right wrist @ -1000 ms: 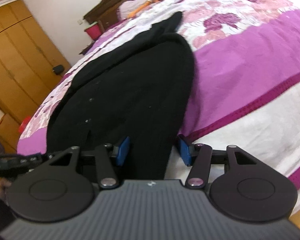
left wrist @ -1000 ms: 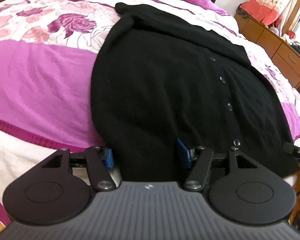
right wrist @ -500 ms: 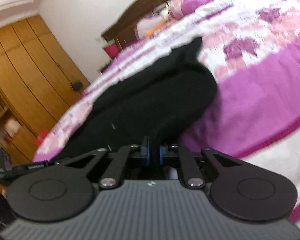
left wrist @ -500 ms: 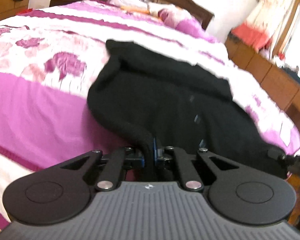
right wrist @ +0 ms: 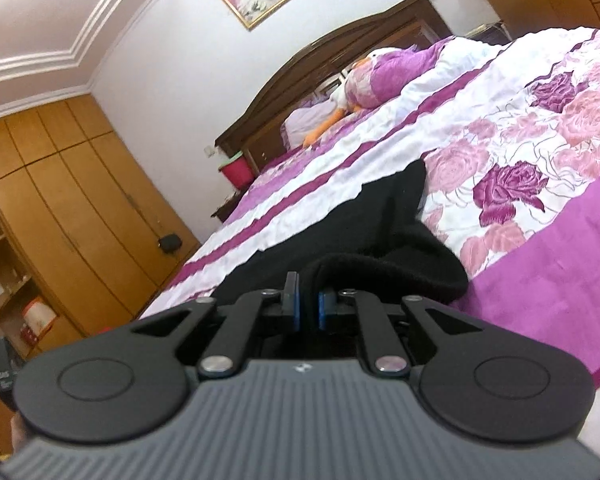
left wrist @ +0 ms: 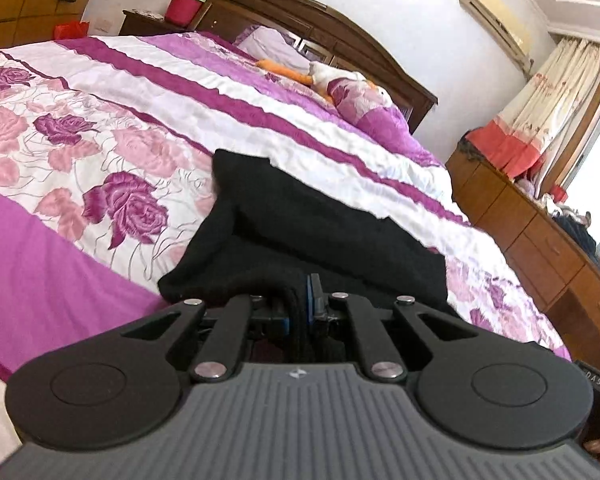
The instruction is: Fold small clothes
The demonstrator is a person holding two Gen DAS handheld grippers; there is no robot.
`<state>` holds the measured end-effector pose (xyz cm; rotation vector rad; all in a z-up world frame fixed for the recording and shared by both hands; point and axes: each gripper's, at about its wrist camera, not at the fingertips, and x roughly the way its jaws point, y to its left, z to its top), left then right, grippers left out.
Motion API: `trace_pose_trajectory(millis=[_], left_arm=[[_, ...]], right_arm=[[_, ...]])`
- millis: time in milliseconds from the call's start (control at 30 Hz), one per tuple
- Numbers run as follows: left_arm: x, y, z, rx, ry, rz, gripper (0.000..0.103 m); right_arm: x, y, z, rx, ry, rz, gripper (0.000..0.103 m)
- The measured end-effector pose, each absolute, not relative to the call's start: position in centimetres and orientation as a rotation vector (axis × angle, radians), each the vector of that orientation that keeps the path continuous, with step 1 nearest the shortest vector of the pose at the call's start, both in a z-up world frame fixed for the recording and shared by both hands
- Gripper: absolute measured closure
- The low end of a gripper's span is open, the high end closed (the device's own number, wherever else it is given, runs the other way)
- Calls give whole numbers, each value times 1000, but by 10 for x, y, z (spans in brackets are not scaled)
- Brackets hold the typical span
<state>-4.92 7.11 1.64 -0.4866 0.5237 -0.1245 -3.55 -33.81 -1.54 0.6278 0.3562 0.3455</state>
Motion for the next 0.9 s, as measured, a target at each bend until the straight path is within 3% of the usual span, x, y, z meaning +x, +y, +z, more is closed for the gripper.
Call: trace_pose_trajectory(millis=[900], left_arm=[[62,80,39,-501,415,-49,96]], right_arm=[[65,-317,13,587,176,247,92]])
